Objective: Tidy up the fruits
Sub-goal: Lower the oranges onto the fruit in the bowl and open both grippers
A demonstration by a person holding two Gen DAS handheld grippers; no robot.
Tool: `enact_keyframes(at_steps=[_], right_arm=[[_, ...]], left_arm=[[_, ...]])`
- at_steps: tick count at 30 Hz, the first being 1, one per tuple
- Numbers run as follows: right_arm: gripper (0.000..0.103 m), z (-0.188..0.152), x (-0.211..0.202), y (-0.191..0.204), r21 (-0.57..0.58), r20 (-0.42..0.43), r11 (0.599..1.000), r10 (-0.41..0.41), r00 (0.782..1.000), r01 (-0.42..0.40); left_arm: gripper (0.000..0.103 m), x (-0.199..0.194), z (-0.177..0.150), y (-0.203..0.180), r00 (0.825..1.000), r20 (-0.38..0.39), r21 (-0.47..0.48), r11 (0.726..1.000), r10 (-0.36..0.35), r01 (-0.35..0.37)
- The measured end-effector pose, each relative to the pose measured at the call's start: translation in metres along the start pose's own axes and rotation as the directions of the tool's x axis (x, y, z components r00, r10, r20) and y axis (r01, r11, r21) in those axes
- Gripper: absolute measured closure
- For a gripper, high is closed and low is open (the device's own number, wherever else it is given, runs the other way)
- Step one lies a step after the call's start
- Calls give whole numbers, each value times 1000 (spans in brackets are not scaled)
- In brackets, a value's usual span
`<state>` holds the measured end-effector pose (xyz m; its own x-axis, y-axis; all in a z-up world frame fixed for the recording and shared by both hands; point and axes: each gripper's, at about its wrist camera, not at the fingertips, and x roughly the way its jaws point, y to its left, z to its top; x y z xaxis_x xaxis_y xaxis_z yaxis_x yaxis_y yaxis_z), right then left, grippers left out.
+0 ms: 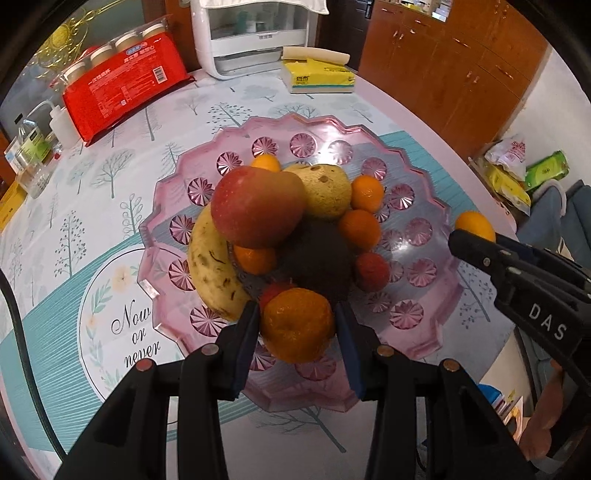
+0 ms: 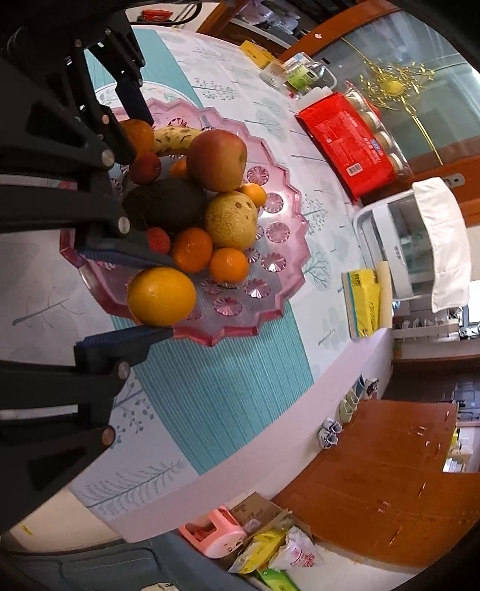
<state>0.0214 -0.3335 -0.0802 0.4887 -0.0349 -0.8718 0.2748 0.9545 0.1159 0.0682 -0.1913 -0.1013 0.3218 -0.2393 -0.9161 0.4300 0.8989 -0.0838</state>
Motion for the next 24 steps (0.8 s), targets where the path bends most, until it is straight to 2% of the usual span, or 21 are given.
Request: enact_keyframes(at_steps=[8, 24], right_arm=[[72, 6, 15, 5, -30, -27, 1000, 4, 1000, -5], [72, 16, 23, 14, -57, -41, 998, 10, 999, -12]], left_arm=[[62, 9, 1, 3, 1000, -11, -14, 1000, 10, -11], [62, 2, 2, 7, 1000, 17, -26, 999, 20, -20]])
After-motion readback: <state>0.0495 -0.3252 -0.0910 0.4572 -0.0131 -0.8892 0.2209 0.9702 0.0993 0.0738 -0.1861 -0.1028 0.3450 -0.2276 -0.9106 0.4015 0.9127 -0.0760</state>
